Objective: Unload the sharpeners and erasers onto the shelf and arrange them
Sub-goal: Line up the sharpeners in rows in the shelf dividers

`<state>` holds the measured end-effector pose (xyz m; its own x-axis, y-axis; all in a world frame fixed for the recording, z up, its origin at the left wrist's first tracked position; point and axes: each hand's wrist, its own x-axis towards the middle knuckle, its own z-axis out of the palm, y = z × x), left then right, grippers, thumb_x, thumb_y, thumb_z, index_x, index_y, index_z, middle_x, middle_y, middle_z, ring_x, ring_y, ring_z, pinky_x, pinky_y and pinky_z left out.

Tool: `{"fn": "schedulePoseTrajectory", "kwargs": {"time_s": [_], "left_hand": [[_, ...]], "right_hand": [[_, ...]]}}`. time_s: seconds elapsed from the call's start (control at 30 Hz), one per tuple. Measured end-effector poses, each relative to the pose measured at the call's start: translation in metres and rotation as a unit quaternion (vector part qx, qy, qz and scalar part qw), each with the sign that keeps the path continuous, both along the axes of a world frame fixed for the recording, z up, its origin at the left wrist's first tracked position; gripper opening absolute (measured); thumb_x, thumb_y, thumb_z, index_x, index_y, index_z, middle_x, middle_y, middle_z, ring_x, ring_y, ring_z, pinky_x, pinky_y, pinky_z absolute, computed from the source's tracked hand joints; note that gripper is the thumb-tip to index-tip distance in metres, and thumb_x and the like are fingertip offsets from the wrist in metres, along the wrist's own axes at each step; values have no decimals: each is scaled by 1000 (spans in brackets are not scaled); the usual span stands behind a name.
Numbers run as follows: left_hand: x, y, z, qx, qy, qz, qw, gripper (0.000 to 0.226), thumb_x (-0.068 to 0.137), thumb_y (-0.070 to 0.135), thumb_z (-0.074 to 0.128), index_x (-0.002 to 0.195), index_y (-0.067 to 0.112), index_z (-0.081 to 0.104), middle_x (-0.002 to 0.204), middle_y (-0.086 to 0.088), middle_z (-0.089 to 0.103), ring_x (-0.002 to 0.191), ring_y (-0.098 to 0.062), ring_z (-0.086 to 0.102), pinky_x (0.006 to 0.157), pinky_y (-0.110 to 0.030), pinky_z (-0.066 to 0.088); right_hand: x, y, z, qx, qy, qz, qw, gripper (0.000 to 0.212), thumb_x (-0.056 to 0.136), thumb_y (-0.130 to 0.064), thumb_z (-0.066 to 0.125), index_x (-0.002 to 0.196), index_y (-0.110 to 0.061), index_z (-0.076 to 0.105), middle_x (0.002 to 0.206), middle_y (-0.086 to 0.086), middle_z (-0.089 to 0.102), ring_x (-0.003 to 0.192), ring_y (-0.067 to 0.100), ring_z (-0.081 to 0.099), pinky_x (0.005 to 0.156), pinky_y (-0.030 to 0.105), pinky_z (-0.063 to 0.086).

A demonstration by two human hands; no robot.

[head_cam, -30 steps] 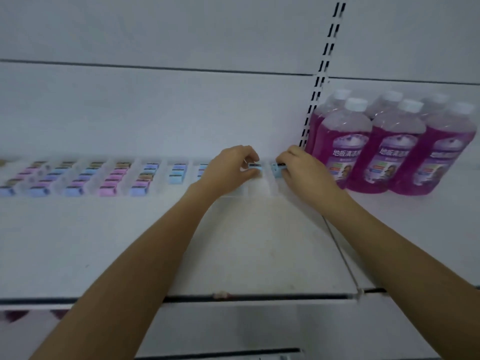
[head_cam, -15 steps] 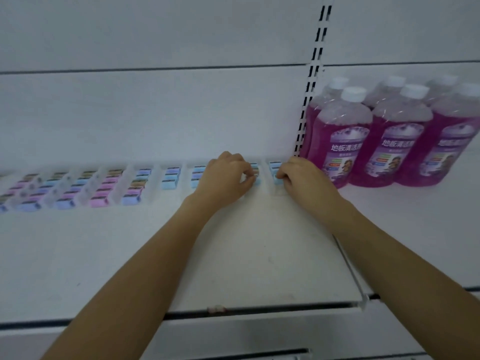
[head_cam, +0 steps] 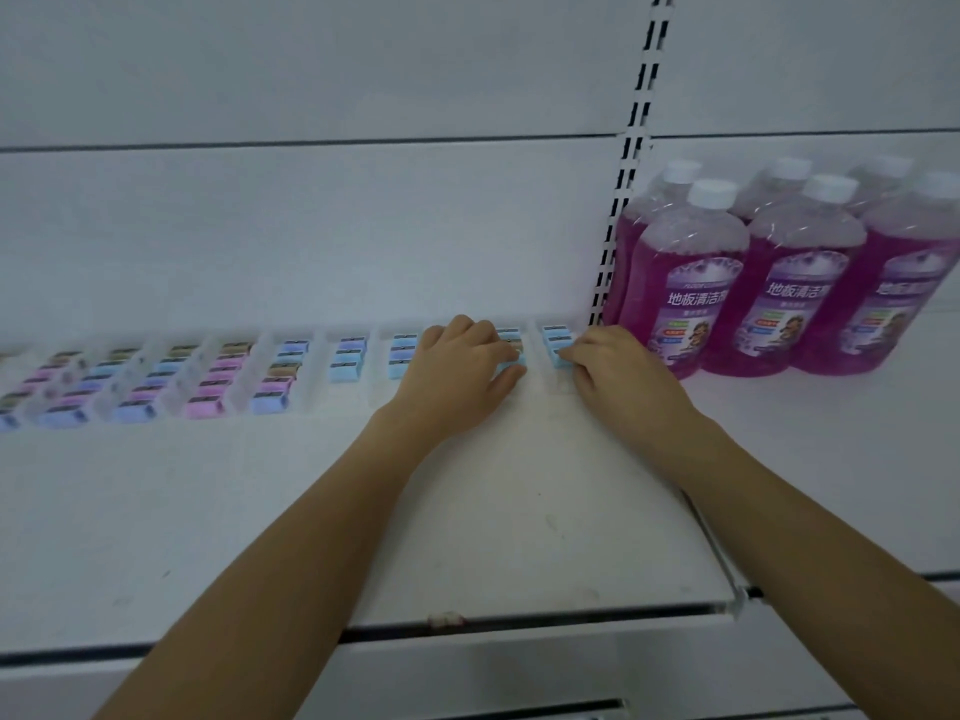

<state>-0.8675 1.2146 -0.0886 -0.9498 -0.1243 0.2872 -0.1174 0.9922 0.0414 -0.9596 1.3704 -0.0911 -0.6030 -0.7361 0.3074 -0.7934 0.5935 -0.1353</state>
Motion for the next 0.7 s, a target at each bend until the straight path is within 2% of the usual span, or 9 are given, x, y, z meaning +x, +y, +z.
{"fn": "schedulePoseTrajectory", "kwargs": {"time_s": [0.2,0.33,0.43,0.7], "left_hand": [[0,0,-4,-10,1,3,1000,40,96,41,36,127,23,53,124,4,53,120,-18,40,99,-31,26],[-1,0,-6,-5,4,-3,1000,45,95,46,32,125,22,56,121,3,55,118,-20,42,98,-33,28],[-2,0,-6,3,9,-5,1000,58,84,48,23,120,21,59,119,2,58,116,-21,45,97,-34,29],[-5,-3,-10,3,39,-13,999,62,85,53,20,114,21,63,113,2,61,111,-22,48,94,-35,31]], "right_hand": [[2,1,1,-4,3,3,1000,31,92,-6,40,116,-6,60,114,9,55,110,22,45,84,24,36],[3,1,0,-10,4,3,1000,30,91,-5,41,114,-4,61,113,10,56,110,22,45,85,27,37],[3,1,0,-7,2,1,1000,30,92,-6,41,115,-5,60,114,9,55,111,22,44,86,27,38],[2,0,-1,-14,2,3,1000,29,91,-5,42,113,-3,62,112,10,55,110,23,46,87,32,45]]}}
